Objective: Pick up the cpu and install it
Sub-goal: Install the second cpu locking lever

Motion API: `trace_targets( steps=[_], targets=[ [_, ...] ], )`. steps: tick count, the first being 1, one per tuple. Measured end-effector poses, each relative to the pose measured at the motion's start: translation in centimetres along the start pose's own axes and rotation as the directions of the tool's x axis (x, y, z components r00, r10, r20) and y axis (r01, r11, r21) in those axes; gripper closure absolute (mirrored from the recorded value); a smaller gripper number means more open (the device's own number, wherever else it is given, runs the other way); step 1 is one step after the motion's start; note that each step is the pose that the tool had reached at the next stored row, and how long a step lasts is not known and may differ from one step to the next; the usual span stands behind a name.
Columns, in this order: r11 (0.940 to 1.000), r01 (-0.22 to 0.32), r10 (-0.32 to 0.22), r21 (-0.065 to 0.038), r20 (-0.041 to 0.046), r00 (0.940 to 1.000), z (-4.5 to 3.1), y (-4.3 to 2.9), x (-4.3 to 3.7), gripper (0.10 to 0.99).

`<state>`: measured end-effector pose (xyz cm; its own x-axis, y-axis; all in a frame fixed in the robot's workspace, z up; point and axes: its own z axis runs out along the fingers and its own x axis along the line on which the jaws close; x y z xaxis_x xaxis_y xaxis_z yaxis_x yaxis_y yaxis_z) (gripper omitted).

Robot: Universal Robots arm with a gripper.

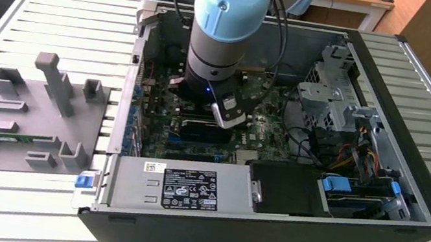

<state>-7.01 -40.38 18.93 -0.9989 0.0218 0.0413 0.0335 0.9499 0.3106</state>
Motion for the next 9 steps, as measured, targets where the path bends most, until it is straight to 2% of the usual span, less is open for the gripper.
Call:
trace_targets(
  steps=[9],
  targets=[
    [1.0000, 0.000, 0.000, -0.003, 0.0001, 1.0000, 0.16, -0.07, 0.03, 0.980]
  ],
)
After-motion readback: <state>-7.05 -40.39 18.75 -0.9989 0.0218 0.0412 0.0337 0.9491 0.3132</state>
